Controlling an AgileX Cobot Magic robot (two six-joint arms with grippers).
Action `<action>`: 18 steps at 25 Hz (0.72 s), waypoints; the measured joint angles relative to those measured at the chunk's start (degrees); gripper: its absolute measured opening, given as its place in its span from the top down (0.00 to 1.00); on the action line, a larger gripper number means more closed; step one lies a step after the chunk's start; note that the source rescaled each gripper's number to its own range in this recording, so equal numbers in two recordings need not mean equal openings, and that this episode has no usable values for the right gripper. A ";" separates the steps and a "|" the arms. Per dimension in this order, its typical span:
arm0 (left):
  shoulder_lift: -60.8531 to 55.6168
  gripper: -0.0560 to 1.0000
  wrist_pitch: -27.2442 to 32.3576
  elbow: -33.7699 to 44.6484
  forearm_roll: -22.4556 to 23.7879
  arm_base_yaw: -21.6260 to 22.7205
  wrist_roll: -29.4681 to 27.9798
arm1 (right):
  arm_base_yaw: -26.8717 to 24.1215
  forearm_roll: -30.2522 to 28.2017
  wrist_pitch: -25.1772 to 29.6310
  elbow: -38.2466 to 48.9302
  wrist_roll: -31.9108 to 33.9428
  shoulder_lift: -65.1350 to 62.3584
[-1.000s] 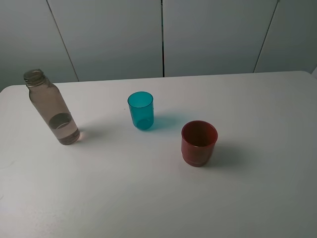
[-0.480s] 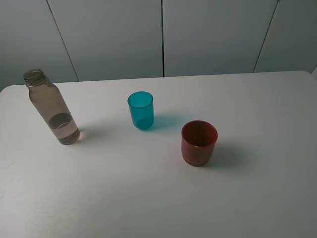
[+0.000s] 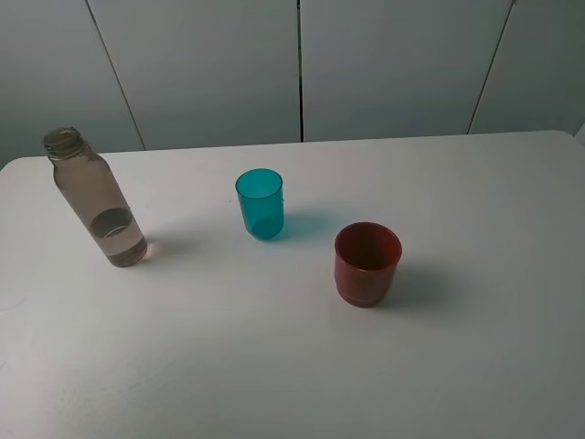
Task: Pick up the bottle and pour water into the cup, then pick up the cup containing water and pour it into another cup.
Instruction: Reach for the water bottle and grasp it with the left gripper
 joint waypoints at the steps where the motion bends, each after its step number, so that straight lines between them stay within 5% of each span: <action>1: 0.00 0.05 -0.27 0.04 1.86 0.00 -1.67 | 0.00 0.00 0.00 0.00 0.00 0.00; 9: 2.53 0.05 -4.26 0.13 15.82 0.00 -12.82 | 0.00 0.00 0.00 0.00 0.00 0.00; 18: 16.29 0.05 -14.82 1.23 24.18 0.00 -13.95 | 0.00 0.00 -0.14 0.00 0.00 0.00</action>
